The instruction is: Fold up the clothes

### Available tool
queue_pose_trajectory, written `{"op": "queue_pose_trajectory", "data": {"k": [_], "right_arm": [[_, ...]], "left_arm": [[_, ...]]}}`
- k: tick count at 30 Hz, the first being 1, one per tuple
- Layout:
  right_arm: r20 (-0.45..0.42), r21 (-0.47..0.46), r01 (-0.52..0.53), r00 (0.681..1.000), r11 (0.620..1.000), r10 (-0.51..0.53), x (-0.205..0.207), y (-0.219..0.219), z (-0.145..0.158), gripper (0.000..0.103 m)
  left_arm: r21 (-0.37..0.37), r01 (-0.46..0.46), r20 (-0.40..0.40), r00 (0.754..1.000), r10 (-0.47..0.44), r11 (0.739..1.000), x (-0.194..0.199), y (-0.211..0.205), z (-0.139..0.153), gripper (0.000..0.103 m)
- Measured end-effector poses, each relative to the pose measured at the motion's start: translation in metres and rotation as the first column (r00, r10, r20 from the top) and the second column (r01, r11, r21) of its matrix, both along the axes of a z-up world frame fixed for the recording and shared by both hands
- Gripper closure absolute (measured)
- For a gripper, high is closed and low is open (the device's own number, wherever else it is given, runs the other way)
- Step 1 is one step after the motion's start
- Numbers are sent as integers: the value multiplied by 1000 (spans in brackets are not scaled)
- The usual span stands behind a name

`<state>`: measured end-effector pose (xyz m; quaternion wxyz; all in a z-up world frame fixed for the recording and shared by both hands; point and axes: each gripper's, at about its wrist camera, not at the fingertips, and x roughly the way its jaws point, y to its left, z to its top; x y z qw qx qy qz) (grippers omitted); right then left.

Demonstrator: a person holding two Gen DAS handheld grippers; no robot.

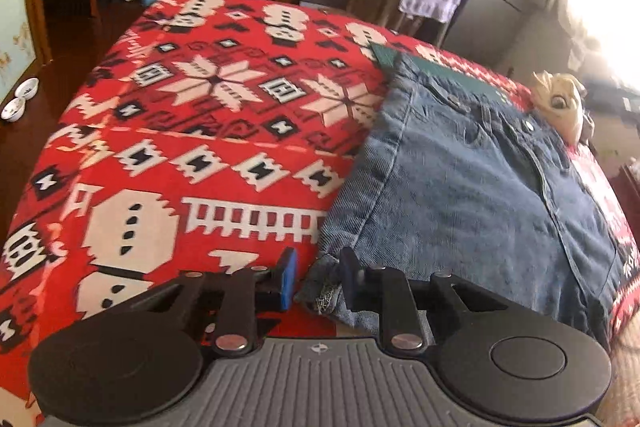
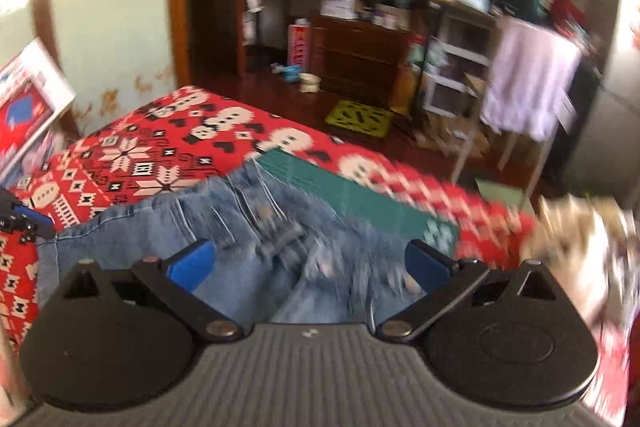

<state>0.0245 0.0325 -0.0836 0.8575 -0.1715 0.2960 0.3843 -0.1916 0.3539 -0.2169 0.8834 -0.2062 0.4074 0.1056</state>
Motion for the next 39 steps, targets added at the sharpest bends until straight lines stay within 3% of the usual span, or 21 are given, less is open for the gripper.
{"op": "queue_pose_trajectory", "data": {"k": [2,5,7,8,9,10,17,19,22,26,35,39], "right_arm": [[-18,-8,-66,998,998,66,14,26,8,5],[-85,1,-143,986,990,142,38,66,18,21],[-114,-2,-166,980,986,165,55,92,17,47],[-132,-5,-168,977,986,166,63,104,13,55],[-151,-8,-170,974,985,167,71,116,8,73],[-170,-11,-172,971,985,167,78,127,4,82],[-293,-70,-160,947,985,133,120,195,-56,85],[-329,-100,-154,938,983,113,125,206,-76,96],[-324,-116,-147,940,982,103,127,216,-99,97],[-342,-66,-61,939,996,35,140,216,-105,101],[-365,-35,-28,931,999,13,149,213,-106,103],[-285,-30,-11,959,999,2,138,211,-92,97]], "left_arm": [[-16,6,1,1000,-6,1000,2,2,-1,78],[-41,21,-5,1000,-21,999,8,4,-1,79],[-47,41,-21,999,-42,998,14,4,0,79],[-46,51,-32,998,-52,998,19,4,1,79],[-43,57,-41,997,-59,997,22,4,2,79],[-39,56,-54,997,-58,998,24,4,2,88],[-4,53,-75,996,-53,999,23,-4,5,95],[10,59,-74,996,-58,998,20,-10,7,96],[30,76,-74,995,-74,997,14,-16,8,96],[16,63,-80,995,-62,998,15,-13,7,96],[15,41,-79,996,-40,999,14,-14,6,95],[15,4,-58,998,-3,1000,9,-12,12,90]]}}
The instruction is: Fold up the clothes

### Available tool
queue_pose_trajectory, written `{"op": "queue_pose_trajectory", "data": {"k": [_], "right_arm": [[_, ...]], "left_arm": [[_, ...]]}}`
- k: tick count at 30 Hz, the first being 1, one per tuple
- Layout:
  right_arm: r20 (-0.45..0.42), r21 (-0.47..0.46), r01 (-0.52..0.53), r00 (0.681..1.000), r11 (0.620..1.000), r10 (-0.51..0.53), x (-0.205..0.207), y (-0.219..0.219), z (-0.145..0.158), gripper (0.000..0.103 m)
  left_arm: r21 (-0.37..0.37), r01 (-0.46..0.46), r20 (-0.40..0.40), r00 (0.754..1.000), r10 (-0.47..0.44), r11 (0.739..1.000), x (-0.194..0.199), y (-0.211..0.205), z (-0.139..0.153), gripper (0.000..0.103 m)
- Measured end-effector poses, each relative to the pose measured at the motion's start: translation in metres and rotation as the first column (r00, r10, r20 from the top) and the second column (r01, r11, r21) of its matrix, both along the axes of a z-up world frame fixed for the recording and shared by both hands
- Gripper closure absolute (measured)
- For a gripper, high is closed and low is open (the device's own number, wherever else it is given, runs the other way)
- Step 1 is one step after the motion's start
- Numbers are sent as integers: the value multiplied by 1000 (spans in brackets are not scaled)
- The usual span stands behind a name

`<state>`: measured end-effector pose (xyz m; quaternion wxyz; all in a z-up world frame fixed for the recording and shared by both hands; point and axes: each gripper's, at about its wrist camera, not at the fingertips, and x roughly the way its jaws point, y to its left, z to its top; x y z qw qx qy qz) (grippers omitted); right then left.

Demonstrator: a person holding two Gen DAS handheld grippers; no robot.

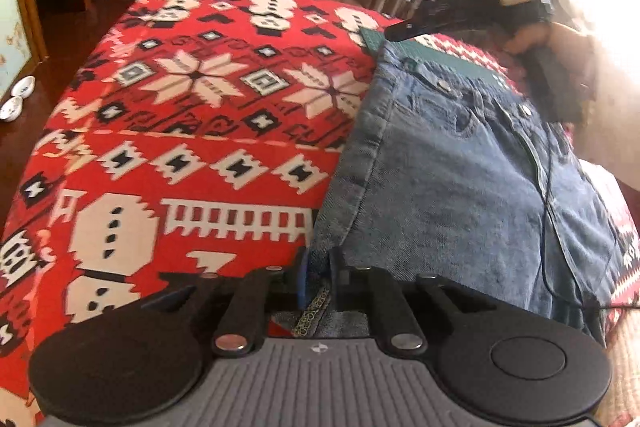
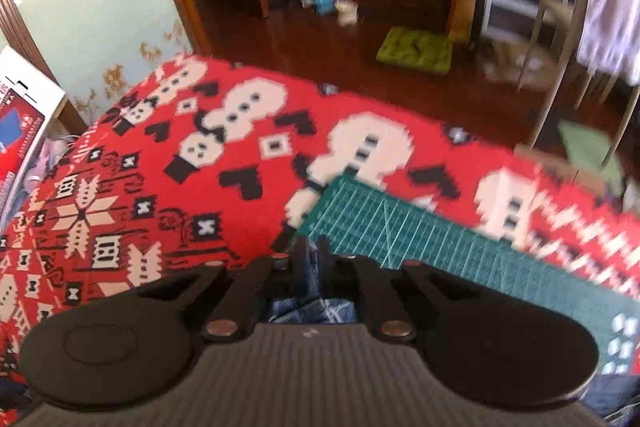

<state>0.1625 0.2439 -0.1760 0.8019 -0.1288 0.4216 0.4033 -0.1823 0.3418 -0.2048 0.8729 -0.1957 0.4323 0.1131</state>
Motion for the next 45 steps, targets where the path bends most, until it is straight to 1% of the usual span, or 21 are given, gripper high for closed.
{"op": "queue_pose_trajectory", "data": {"k": [2,5,7,9,10,12,14,18,20,24,27,29,31,33,35,38,39,40,43,45], "right_arm": [[-19,56,-41,999,998,42,-9,-2,13,97],[-26,97,-162,986,982,166,-39,-3,33,97],[-31,118,-266,962,957,271,-69,-4,41,96],[-36,128,-355,932,926,362,-97,-3,44,95],[-37,120,-393,916,911,400,-111,-1,42,95],[-37,100,-456,887,884,461,-135,4,34,95],[-35,77,-502,862,862,505,-156,11,24,95],[-58,40,-517,853,855,518,-169,24,7,95],[-78,18,-522,849,853,522,-168,29,-2,95],[-33,-26,-558,830,829,557,-170,30,-9,97],[0,-65,-519,854,852,520,-158,26,-9,97],[33,-85,-486,871,870,489,-145,20,-9,97],[32,-76,-438,897,896,442,-127,13,-10,98],[37,-66,-402,914,913,405,-112,11,-11,100],[43,-65,-362,930,930,365,-99,11,-12,100],[62,-67,-315,946,947,319,-82,12,-15,101],[48,-54,-301,952,952,304,-76,12,-15,103],[41,-48,-292,955,955,294,-72,12,-16,103],[59,-55,-304,950,951,307,-71,17,-17,103],[56,-55,-296,953,954,299,-71,19,-17,103]], "left_arm": [[14,-32,3,999,32,999,-4,1,5,91],[-9,-82,32,996,82,997,-10,6,10,91],[-31,-113,62,992,114,993,-13,9,14,91],[-78,-142,118,982,150,987,-15,9,18,91],[-103,-153,142,976,167,983,-14,9,19,91],[-143,-166,149,971,187,976,-6,7,12,93],[-182,-177,151,967,205,967,3,6,3,95],[-216,-223,114,961,251,951,9,8,-17,97],[-210,-238,100,960,263,948,7,8,-23,99],[-245,-247,106,954,279,938,1,11,-27,99],[-257,-245,106,954,279,935,-2,13,-28,100],[-245,-237,108,957,270,940,-2,12,-28,100],[-227,-227,111,960,257,947,-2,10,-27,100],[-225,-223,112,961,253,948,-3,9,-27,100],[-228,-219,114,962,249,949,-5,9,-28,100],[-232,-217,115,962,249,948,-8,9,-28,100],[-233,-219,116,961,250,948,-9,9,-28,100],[-231,-219,116,961,250,948,-10,8,-28,100],[-225,-220,117,961,251,949,-10,6,-27,100],[-225,-220,117,961,251,949,-11,6,-27,100]]}}
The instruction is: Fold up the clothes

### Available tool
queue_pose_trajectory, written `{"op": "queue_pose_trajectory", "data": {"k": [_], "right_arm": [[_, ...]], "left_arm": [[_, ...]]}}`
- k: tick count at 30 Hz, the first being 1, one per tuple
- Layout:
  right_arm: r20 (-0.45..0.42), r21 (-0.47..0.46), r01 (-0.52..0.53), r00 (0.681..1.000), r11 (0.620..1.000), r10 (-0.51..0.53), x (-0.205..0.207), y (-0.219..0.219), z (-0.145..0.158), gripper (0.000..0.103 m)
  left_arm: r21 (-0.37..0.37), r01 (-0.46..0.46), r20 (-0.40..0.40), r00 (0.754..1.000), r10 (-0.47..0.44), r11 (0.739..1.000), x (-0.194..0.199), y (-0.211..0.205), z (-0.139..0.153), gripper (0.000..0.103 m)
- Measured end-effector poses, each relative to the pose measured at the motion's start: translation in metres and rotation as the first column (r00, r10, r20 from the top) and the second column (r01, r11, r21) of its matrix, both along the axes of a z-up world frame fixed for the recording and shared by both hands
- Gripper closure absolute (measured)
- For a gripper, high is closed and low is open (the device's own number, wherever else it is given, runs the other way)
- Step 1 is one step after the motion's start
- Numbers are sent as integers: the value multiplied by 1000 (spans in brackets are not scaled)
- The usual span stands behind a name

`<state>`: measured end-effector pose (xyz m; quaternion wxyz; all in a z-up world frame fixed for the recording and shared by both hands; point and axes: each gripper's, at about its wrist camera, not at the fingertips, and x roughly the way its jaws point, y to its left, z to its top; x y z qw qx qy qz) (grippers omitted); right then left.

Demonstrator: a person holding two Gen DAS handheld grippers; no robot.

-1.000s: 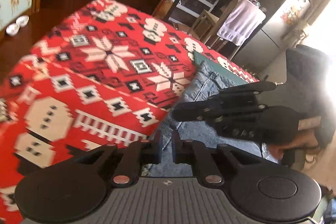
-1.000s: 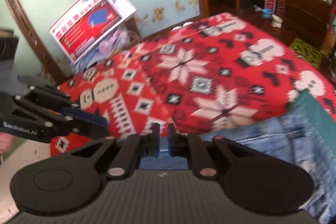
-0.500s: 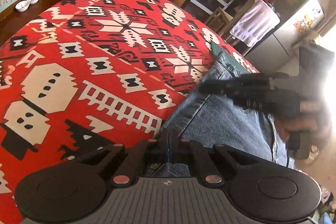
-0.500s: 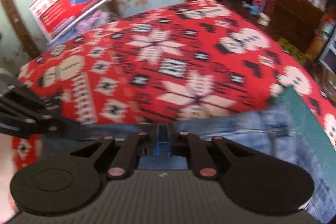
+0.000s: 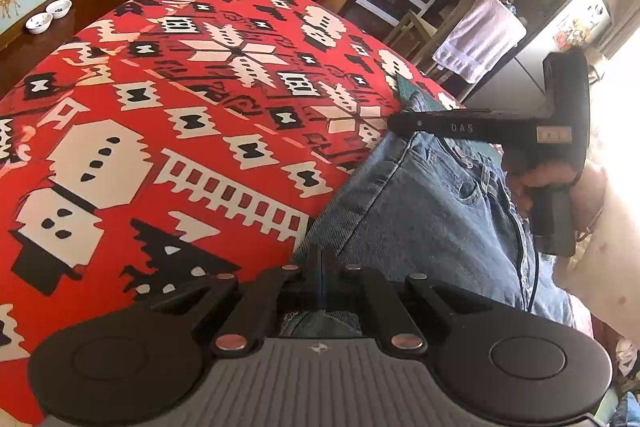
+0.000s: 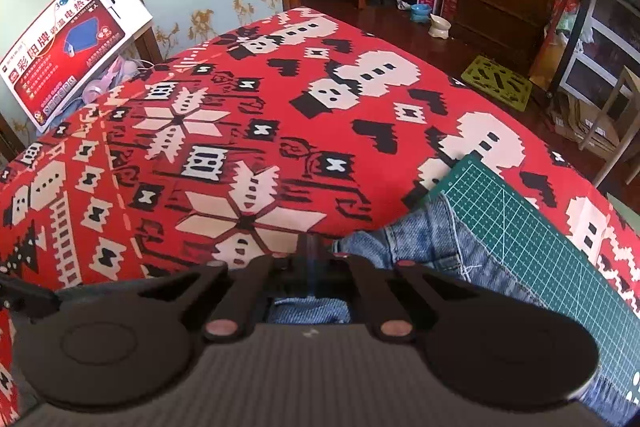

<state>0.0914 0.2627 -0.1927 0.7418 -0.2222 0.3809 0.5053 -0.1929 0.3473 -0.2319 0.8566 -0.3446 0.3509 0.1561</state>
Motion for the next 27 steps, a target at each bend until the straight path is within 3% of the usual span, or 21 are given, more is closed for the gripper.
{"op": "queue_pose_trajectory", "data": {"k": [7,10,12,14,22,27], "right_arm": [[-15,21,90,996,996,-89,17,-3,28,100],[-15,-59,99,995,993,-100,26,-5,24,97],[-51,-57,65,996,996,-68,26,-7,19,97],[-19,-84,73,997,994,-75,22,-4,11,97],[-50,-28,187,981,982,-188,38,17,0,102],[-182,81,300,942,951,-282,60,-2,31,99]], "left_arm": [[-13,-9,3,1000,9,1000,0,1,-1,100],[-18,-9,7,1000,9,1000,-1,1,-2,100],[-18,-6,7,1000,6,1000,-1,2,-2,100],[-17,-3,6,1000,3,1000,-1,2,-2,100],[-17,0,-11,1000,0,1000,2,1,0,100],[27,29,-55,998,-27,999,8,-2,10,101]]}}
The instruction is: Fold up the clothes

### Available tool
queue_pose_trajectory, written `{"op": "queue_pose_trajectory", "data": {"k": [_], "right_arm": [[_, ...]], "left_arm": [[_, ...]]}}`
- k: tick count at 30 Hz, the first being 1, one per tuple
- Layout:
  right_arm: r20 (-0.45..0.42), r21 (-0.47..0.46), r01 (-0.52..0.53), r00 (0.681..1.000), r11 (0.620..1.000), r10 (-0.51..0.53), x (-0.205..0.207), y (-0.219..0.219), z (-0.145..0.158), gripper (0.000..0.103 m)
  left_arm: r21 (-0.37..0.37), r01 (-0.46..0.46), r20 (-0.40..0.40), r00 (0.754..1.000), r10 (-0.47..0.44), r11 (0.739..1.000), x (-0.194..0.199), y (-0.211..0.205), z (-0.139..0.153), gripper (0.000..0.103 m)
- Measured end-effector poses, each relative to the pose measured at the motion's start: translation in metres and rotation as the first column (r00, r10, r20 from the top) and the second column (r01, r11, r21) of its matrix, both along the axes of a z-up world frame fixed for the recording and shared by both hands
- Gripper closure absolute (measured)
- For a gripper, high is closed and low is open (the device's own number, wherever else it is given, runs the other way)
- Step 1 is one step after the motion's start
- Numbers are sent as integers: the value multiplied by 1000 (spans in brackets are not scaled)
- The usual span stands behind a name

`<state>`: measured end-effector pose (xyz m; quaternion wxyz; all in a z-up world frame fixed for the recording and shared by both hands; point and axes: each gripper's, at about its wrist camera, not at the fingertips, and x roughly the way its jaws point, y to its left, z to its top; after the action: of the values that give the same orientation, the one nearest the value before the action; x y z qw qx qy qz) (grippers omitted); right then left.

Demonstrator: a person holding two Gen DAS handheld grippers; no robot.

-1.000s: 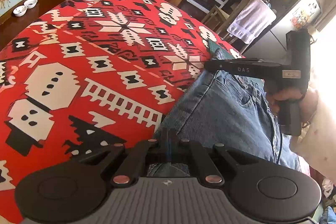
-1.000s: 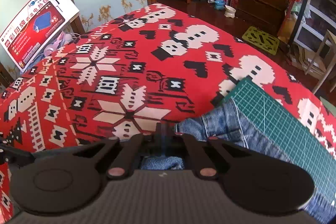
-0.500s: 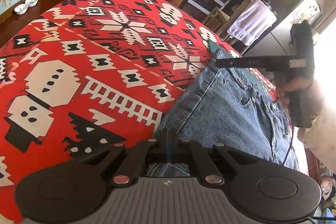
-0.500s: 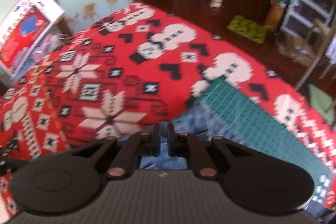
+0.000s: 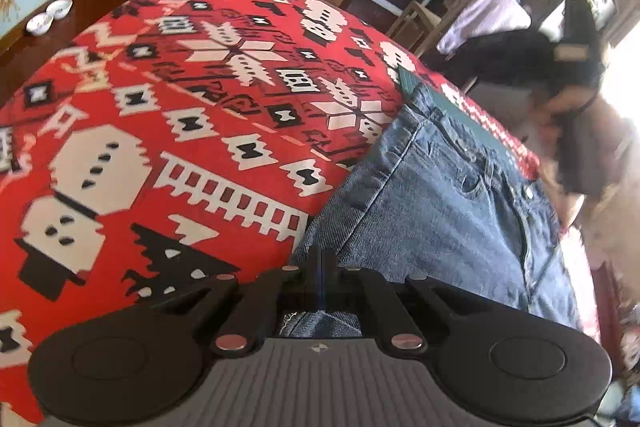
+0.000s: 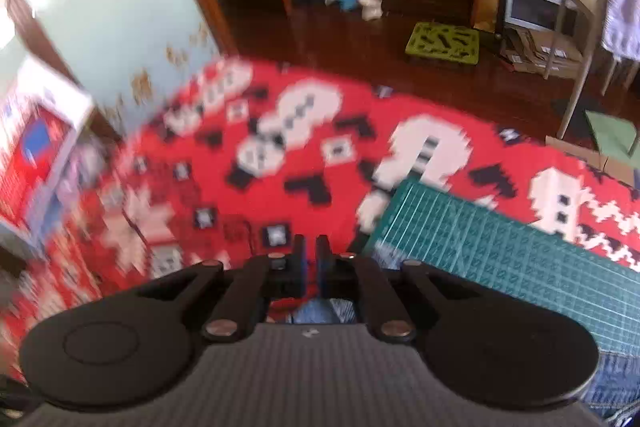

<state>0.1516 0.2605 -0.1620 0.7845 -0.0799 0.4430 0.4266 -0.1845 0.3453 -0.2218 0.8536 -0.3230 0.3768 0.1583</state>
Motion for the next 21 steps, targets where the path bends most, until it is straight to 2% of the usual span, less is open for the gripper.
{"op": "queue_pose_trajectory", "data": {"k": [4,7,12,17,21], "right_arm": [[7,50,23,1000,999,-23,6,-33,42,97],[27,50,18,999,999,-20,2,-66,68,95],[52,63,54,997,997,-57,-13,-143,99,95],[29,74,161,986,984,-164,-29,-244,110,94],[12,78,286,958,955,-287,-44,-329,103,89]], "left_arm": [[24,25,2,1000,-25,999,6,-5,15,100],[46,51,10,999,-52,998,13,-12,29,100],[71,128,9,992,-129,989,36,-30,49,100],[108,277,-17,961,-277,955,75,-65,60,100],[108,378,-71,926,-372,920,113,-97,50,100]]}}
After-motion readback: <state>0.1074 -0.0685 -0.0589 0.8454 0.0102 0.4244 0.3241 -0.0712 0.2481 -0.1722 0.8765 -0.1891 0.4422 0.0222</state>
